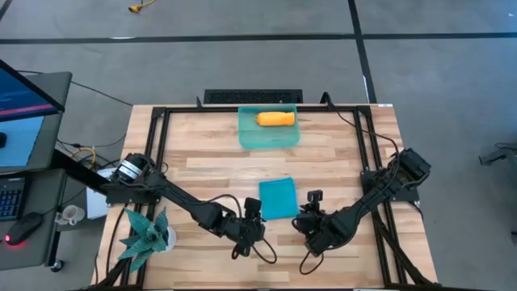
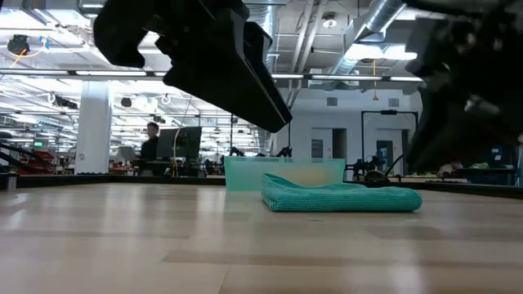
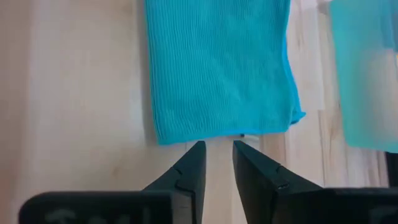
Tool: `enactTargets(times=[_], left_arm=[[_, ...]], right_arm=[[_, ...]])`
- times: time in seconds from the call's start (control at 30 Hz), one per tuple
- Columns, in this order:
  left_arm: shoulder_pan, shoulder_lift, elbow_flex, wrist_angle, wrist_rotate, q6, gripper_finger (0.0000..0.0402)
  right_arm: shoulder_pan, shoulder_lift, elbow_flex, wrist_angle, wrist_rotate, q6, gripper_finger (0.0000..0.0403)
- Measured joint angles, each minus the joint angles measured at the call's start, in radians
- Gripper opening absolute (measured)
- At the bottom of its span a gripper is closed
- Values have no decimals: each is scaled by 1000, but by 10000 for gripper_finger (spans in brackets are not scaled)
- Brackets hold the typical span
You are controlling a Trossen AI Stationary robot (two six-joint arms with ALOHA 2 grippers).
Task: Roll microfiber towels into tight, uniform cylinder then place into a basket
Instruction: Roll the blue microfiber cloth on the table
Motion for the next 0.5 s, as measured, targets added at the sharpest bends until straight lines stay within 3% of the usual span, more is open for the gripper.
enactTargets(times=[0.33, 0.5], left_arm=[[35, 22, 2, 6, -2, -29, 195], [39, 108, 3, 14, 1, 89, 195]], right_arm=[[47, 0, -38, 26, -1, 0, 101], [98, 0, -38, 31, 0, 29, 101]])
